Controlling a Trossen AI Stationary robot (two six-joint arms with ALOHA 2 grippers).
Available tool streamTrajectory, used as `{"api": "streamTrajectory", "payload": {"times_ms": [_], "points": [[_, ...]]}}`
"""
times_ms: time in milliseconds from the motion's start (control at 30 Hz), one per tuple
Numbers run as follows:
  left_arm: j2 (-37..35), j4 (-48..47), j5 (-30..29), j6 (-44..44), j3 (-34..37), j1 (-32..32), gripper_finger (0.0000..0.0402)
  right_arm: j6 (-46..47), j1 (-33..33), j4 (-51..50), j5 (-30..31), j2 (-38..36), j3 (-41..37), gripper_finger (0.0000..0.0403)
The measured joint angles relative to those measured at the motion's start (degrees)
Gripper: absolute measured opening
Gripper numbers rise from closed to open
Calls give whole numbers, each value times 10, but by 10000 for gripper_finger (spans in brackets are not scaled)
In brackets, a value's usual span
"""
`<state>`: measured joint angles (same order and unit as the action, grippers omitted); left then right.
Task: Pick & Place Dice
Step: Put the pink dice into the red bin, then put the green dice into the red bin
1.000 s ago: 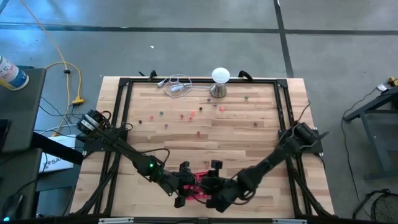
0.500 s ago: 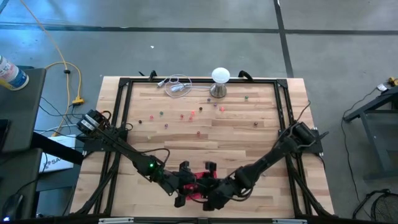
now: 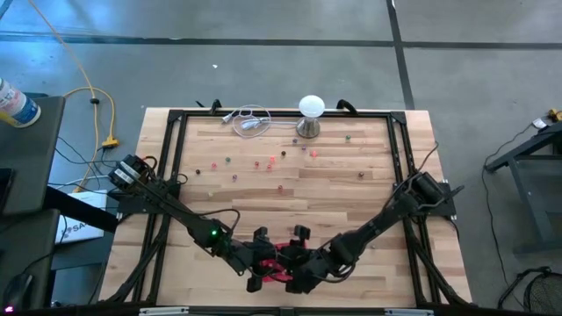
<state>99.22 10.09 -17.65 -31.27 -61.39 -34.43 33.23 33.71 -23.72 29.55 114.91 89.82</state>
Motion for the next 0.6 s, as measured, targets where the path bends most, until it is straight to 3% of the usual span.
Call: {"api": "streamTrajectory", "payload": {"times_ms": [433,600], "points": [[0,-4,1,0,0,0,160,13,11,-50,-16,-1,0,133],[-15,-37,8,1,0,0,160,23,29,-89,-48,-27,0,133]]}}
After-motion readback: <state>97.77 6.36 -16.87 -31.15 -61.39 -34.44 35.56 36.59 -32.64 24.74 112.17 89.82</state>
